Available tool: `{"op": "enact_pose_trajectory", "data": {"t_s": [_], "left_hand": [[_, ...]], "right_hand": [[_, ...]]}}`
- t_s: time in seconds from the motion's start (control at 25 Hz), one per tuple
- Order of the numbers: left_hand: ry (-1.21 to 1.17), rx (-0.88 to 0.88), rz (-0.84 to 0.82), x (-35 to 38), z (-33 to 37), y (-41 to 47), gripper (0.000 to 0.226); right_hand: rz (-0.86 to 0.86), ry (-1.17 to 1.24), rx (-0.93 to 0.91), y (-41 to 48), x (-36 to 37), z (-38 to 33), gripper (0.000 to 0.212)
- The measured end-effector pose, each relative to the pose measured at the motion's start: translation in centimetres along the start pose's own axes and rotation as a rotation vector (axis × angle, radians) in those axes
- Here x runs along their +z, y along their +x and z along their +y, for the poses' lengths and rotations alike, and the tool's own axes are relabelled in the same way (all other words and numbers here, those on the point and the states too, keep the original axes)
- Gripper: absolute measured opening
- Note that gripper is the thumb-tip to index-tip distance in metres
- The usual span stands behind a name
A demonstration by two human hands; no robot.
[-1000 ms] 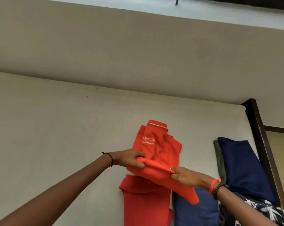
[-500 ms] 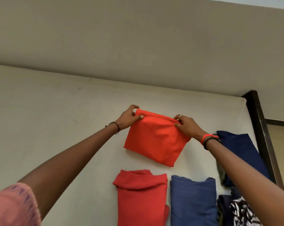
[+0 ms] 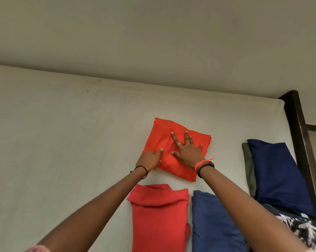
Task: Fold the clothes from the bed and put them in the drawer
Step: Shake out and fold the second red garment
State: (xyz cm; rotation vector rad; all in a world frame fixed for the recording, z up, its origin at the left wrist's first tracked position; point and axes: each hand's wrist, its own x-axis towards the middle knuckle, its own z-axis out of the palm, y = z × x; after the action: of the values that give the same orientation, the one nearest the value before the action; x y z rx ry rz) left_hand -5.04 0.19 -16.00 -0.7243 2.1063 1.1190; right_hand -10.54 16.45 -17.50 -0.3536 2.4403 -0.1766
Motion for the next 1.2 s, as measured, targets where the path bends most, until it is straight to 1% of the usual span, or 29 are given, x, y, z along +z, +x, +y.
{"op": "enact_pose_trajectory", "data": {"t_s": [0.08, 0.12, 0.16, 0.24, 0.28, 0.36, 0.44, 0.48, 0.56, 0.64, 0.72, 0.8, 0.92, 1.04, 1.12, 1.2], "left_hand": [[-0.139, -0.192, -0.223, -0.1, 0.2, -0.7, 0.064], [-0.236, -0.272, -0.288, 0.0, 0.2, -1.0, 0.067], [-0.357, -0.33, -0.314, 0.3, 0.0, -1.0, 0.07], [-0.604, -0.373, -0.29, 1.5, -0.6, -0.7, 0.069], [-0.705, -0.368, -0.249, 2.4, -0.9, -0.5, 0.068], [-0.899, -0.321, -0.107, 4.3, -1.3, -0.3, 0.071], [-1.05, -0.225, 0.063, 5.5, -1.2, -0.4, 0.067], [-1.121, -0.173, 0.106, 5.8, -1.0, -0.4, 0.063], [-1.307, -0.09, 0.095, 6.0, -0.3, -0.3, 0.054], [-1.417, -0.049, 0.05, 5.4, 0.4, -0.3, 0.046], [-1.403, -0.041, -0.019, 4.4, 0.9, -0.3, 0.043], [-1.324, -0.036, -0.077, 3.4, 1.4, -0.5, 0.041], [-1.259, -0.009, -0.123, 2.3, 1.8, -1.2, 0.042], [-1.195, 0.026, -0.196, 0.9, 2.1, -2.4, 0.043], [-1.092, 0.052, -0.289, -0.3, 1.8, -3.3, 0.048], [-0.982, 0.075, -0.378, -1.7, 1.7, -4.7, 0.048]], "right_hand": [[0.012, -0.002, 0.015, 0.0, 0.3, -0.2, 0.072], [0.012, 0.002, 0.023, 0.0, 0.4, -0.2, 0.072], [0.009, 0.007, 0.029, -0.1, 0.3, -0.1, 0.073], [0.004, 0.007, 0.027, -0.1, 0.1, -0.1, 0.073], [-0.003, 0.008, 0.024, -0.1, -0.1, -0.1, 0.073], [-0.02, 0.027, 0.018, -0.1, -0.4, 0.0, 0.073], [-0.032, 0.079, 0.011, 0.1, -0.5, 0.3, 0.074], [-0.041, 0.115, 0.007, 0.2, -0.6, 0.5, 0.074], [-0.055, 0.199, -0.006, 0.4, -0.6, 0.9, 0.076], [-0.063, 0.29, -0.021, 0.4, -0.6, 1.0, 0.078], [-0.055, 0.373, -0.031, 0.2, -0.4, 1.0, 0.079], [-0.043, 0.442, -0.028, -0.1, 0.1, 0.9, 0.081], [-0.004, 0.571, -0.038, -1.2, 0.4, 0.3, 0.085], [0.056, 0.697, -0.051, -3.1, -0.1, -0.2, 0.084], [0.09, 0.823, -0.045, -4.5, -0.5, -0.3, 0.087], [0.148, 1.01, -0.06, -6.1, -1.2, -0.2, 0.093]]}}
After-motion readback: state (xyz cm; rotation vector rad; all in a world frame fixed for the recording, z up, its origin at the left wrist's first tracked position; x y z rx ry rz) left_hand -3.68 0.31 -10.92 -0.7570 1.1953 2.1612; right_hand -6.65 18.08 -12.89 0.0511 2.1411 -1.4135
